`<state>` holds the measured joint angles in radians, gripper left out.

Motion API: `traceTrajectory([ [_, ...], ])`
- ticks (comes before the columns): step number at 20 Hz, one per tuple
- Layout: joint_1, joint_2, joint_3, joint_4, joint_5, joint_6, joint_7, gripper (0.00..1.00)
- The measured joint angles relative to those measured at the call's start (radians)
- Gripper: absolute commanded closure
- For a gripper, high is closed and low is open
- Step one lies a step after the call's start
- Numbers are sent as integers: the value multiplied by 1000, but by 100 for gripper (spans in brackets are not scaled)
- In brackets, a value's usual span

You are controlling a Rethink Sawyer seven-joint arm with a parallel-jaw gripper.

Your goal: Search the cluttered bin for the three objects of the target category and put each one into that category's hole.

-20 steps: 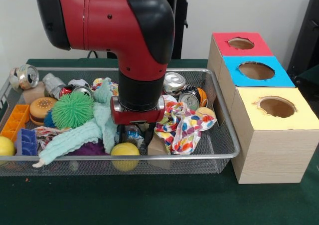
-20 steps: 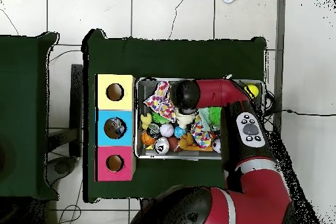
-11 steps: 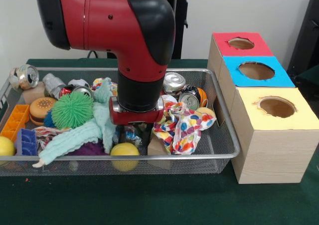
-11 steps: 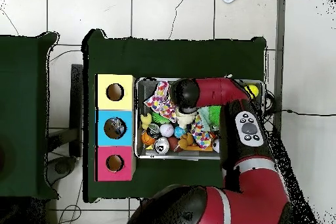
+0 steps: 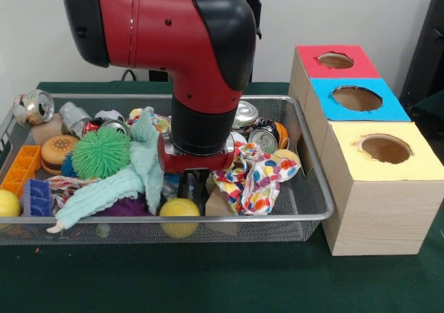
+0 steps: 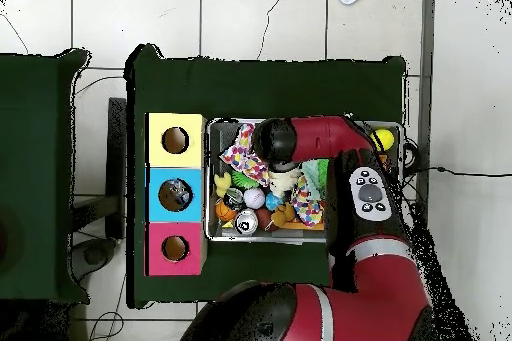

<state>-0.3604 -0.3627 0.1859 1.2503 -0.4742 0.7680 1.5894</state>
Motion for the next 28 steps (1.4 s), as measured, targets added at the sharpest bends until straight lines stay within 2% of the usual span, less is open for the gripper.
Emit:
traceTrajectory([
  [9, 19, -20, -19, 5, 0, 15, 0, 100],
  [14, 33, -99, -26, 42, 13, 93, 0, 100],
  [22, 34, -277, -26, 86, 51, 269, 0, 100],
  [28, 28, -372, -26, 92, 67, 297, 0, 100],
])
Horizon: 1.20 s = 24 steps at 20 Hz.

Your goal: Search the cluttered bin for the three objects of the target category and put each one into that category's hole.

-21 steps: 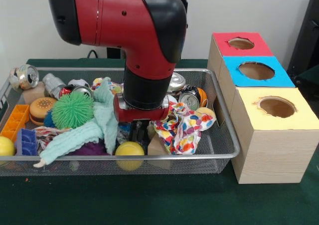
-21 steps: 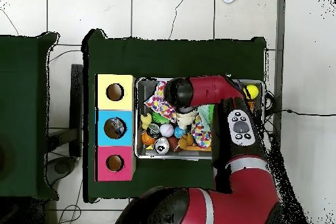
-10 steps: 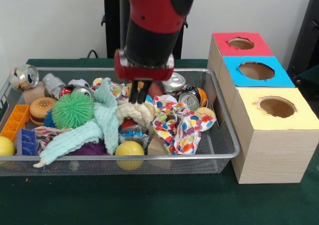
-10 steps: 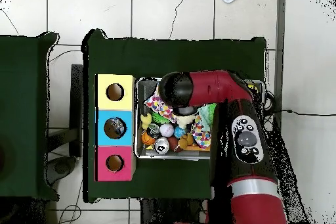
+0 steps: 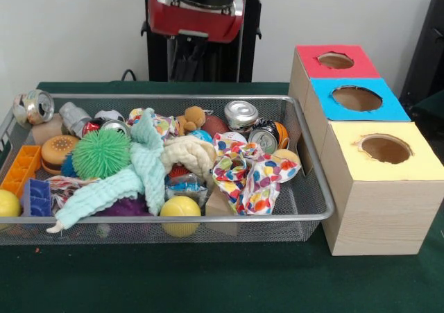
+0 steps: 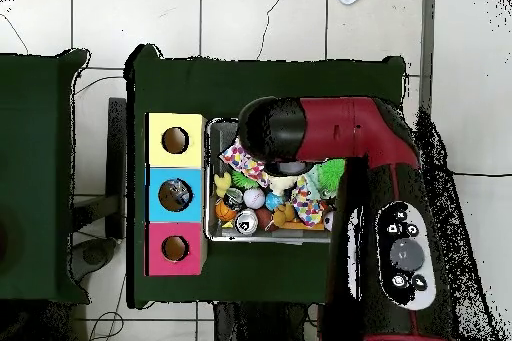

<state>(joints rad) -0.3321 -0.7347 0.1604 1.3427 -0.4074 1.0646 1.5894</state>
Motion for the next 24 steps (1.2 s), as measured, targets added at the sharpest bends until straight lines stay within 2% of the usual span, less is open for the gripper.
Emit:
traceTrajectory([
  [1, -9, -18, 2, 3, 11, 0, 0, 0],
  [6, -34, -31, 5, 16, 33, -21, 0, 0],
  [18, -91, -29, 14, 106, 52, -195, 0, 0],
  [24, -97, 16, 32, 116, 49, -287, 0, 0],
])
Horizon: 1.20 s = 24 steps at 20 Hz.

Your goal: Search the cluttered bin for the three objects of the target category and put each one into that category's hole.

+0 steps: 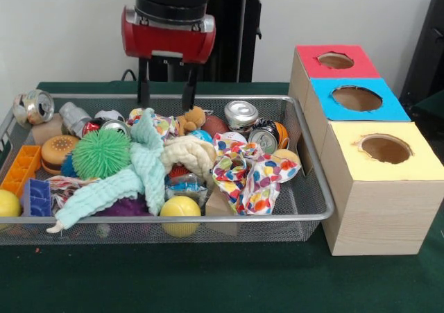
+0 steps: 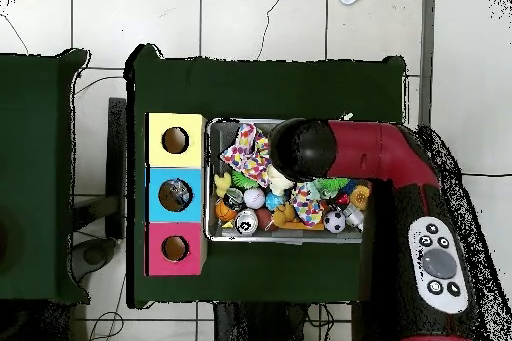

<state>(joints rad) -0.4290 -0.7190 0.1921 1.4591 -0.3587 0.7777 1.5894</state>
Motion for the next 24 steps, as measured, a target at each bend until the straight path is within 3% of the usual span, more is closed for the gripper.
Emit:
traceTrajectory([
  [5, 2, 44, 8, 0, -5, -48, 0, 0],
  [24, 41, 180, 10, -14, -74, -62, 0, 0],
])
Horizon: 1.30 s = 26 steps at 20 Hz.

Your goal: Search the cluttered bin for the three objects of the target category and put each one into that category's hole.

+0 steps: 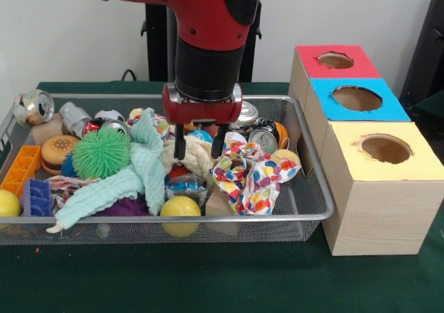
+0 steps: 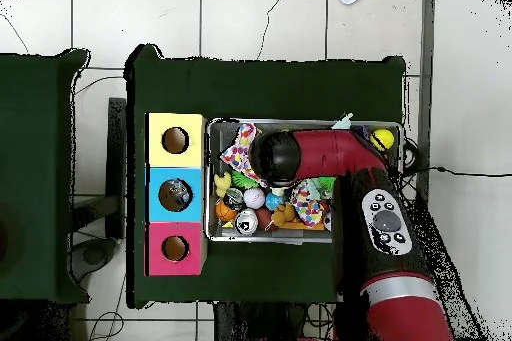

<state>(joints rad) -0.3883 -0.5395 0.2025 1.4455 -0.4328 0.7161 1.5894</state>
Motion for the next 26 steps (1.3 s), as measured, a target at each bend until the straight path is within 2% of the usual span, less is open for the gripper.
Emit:
traceTrajectory([
  [12, 3, 120, -3, -82, -66, -53, 0, 0],
  [26, 3, 152, -17, -123, -74, -65, 0, 0],
])
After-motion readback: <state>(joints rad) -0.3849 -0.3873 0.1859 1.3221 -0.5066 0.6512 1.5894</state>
